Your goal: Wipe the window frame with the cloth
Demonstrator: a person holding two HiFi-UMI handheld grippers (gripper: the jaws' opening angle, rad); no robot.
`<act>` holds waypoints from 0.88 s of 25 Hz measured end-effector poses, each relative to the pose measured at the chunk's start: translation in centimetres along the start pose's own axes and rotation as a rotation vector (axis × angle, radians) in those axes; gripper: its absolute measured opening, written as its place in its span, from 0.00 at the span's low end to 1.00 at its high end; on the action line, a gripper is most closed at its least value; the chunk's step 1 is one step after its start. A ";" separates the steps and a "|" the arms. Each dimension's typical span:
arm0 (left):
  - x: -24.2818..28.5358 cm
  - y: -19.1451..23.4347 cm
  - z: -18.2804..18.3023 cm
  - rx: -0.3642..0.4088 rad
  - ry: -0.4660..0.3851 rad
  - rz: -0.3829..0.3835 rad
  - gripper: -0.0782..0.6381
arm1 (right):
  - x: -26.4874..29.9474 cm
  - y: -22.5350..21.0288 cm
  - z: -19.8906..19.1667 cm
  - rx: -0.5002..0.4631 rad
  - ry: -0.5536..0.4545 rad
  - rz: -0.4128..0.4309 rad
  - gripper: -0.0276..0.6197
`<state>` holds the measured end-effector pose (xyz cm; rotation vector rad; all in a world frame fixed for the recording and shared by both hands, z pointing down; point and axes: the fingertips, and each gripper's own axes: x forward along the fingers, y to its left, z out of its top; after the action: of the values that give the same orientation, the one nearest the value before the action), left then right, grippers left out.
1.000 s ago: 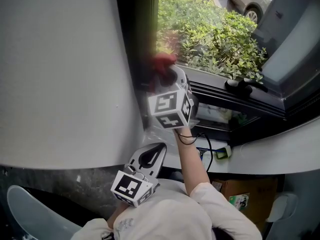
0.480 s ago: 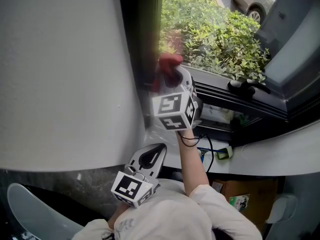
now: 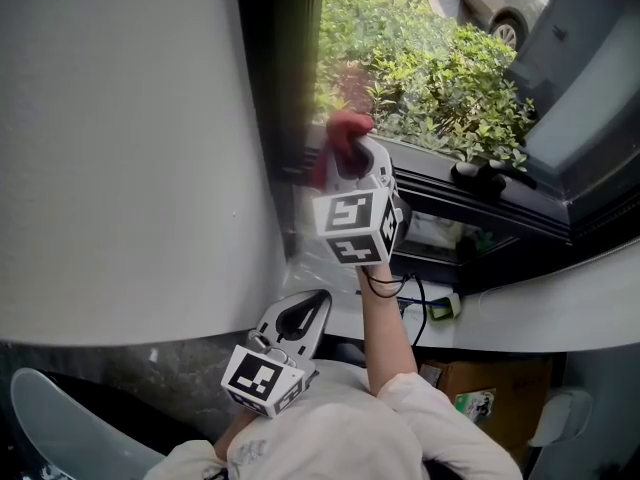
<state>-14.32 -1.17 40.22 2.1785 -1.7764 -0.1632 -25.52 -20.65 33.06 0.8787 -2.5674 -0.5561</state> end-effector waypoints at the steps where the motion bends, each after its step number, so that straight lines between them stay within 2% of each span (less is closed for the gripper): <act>1: 0.1 -0.1 0.0 -0.001 0.000 -0.002 0.12 | -0.1 -0.1 -0.1 0.001 0.003 -0.002 0.17; 8: 1.0 -1.2 -0.1 -0.002 0.000 -0.015 0.12 | -0.5 -1.0 -0.7 0.016 0.007 0.003 0.17; 13: 1.6 -1.5 0.1 -0.001 -0.004 0.006 0.12 | -1.4 -2.3 -1.7 0.024 0.016 0.005 0.17; 19: 3.1 -3.3 0.2 -0.007 0.001 -0.042 0.12 | -1.9 -3.5 -2.5 0.043 0.022 0.018 0.17; 22: 3.4 -3.4 0.2 -0.003 0.005 -0.038 0.12 | -1.9 -3.7 -2.5 0.049 0.019 0.020 0.17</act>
<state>-10.49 -3.95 39.38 2.2092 -1.7314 -0.1689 -21.15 -22.69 33.06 0.8698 -2.5794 -0.4790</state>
